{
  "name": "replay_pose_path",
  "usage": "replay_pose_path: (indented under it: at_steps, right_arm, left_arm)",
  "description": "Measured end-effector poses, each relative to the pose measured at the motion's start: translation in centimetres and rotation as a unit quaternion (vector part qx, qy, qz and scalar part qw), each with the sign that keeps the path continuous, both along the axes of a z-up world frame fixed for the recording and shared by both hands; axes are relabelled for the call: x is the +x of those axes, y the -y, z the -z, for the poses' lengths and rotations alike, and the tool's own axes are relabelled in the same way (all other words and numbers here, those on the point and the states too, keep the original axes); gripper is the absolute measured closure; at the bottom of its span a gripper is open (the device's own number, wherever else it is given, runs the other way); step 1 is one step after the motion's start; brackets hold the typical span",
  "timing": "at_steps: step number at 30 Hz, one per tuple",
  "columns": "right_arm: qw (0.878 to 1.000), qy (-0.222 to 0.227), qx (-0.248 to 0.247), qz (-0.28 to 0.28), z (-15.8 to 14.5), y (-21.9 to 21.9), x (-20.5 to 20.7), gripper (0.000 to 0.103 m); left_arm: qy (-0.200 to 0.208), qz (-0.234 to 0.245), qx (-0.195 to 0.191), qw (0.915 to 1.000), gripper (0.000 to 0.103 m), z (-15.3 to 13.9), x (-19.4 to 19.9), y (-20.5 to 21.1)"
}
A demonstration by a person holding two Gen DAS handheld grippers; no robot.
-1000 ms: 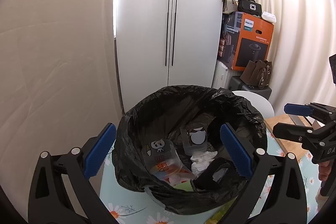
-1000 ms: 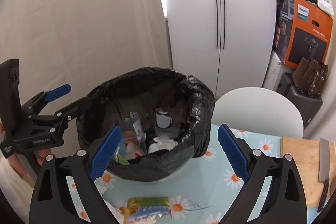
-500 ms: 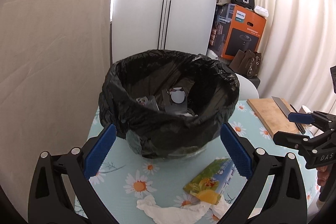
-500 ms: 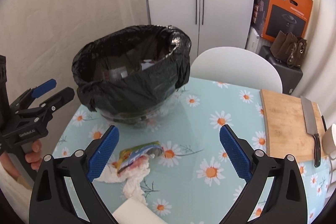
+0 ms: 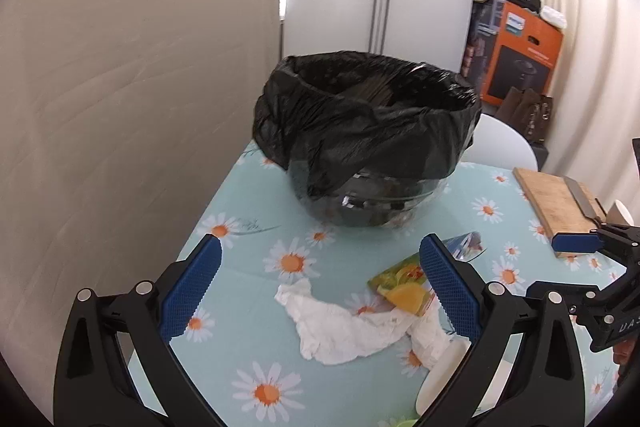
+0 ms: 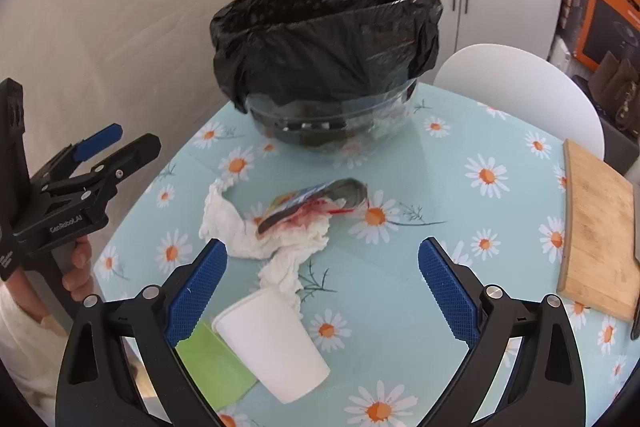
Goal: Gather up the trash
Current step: 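Move both open tools back toward the white paper cup and green lid, then grasp the white paper cup with the right tool while the left tool grasps the green lid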
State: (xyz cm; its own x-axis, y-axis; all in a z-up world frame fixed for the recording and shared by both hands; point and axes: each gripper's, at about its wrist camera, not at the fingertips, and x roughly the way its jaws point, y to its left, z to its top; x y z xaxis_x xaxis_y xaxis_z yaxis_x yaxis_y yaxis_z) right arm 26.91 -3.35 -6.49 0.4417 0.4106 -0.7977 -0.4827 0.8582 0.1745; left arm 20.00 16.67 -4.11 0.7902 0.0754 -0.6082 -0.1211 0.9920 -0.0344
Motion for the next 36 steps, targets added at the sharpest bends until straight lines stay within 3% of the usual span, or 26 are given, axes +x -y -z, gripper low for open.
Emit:
replay_pose_path:
  at_steps: [9,16,18,21,25,33,36]
  right_arm:
    - [0.989,-0.047,0.010,-0.142,4.0,-0.3,-2.2,0.011]
    - [0.974,-0.087,0.007,-0.211,7.7,-1.2,-3.3,0.012]
    - [0.970,-0.098,0.010,-0.221,8.5,-1.2,-3.4,0.013]
    - [0.964,-0.126,0.013,-0.232,9.7,-1.1,-3.3,0.047]
    - [0.960,-0.137,0.020,-0.245,9.8,-0.4,-2.9,0.048]
    - [0.966,-0.135,0.030,-0.221,9.1,2.7,-1.1,0.048]
    - [0.968,-0.135,0.028,-0.208,9.0,4.1,-0.8,0.047]
  left_arm:
    - [-0.044,-0.131,-0.034,0.9898,0.006,3.6,-6.9,0.7]
    - [-0.063,-0.183,-0.044,0.9802,0.006,5.8,-11.0,2.3]
    - [-0.066,-0.191,-0.048,0.9783,0.006,6.4,-11.8,2.7]
    - [-0.069,-0.199,-0.050,0.9763,0.006,7.2,-12.5,3.5]
    - [-0.068,-0.198,-0.051,0.9764,0.006,7.8,-12.8,4.8]
    - [-0.087,-0.162,-0.045,0.9819,0.006,9.3,-12.2,8.3]
    - [-0.105,-0.157,-0.056,0.9804,0.006,10.3,-11.6,9.1]
